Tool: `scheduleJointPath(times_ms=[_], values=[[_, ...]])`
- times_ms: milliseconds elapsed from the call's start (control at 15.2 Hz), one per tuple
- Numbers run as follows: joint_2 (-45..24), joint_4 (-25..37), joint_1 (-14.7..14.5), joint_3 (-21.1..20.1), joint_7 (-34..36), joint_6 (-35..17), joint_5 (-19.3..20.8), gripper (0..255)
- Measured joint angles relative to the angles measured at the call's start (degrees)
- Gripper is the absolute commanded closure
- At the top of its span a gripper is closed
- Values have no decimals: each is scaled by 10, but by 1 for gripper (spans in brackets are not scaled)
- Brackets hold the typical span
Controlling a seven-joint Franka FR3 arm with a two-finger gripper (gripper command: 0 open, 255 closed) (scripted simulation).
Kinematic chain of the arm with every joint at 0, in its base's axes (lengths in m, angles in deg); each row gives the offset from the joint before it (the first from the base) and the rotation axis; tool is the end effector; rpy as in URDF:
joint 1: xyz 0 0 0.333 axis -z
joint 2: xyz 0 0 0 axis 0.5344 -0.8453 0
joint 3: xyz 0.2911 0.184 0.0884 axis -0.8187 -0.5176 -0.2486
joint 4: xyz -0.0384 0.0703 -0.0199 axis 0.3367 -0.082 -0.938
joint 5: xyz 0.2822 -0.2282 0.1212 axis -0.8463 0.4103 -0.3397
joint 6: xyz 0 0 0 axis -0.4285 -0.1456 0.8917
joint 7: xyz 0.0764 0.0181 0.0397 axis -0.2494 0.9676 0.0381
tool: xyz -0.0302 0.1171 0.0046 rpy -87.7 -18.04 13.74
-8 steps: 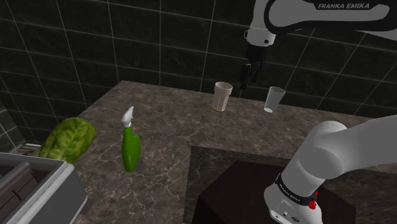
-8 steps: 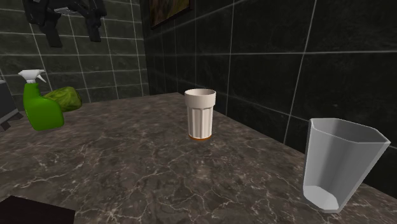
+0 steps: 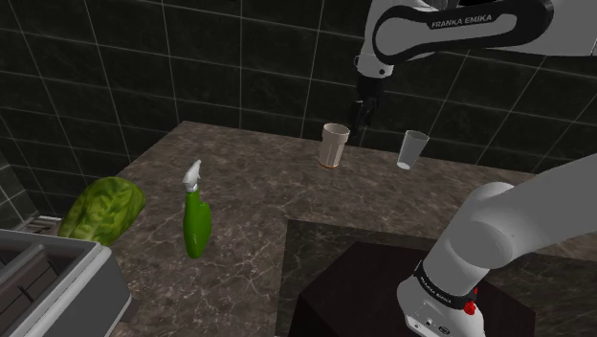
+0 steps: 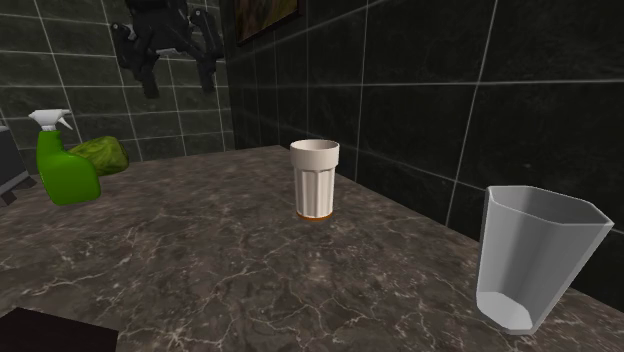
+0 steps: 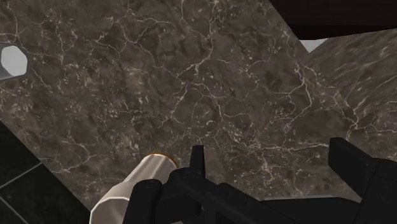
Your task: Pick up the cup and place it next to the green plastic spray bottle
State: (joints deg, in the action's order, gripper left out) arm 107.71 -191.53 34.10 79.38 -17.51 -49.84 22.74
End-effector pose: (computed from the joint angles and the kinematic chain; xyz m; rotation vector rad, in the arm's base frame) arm 0.3475 -0.0525 0.5471 3.0325 0.1508 -0.0334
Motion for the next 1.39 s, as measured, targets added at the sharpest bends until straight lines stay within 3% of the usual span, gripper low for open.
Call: scheduleJointPath(times_ms=[528,1122,1386], values=[[-161,72,12,46,-56,-98,9,0],[-361,210,30,79,-128,-169,-20,0],[-391,223,34,81,-137,-186,-26,0]])
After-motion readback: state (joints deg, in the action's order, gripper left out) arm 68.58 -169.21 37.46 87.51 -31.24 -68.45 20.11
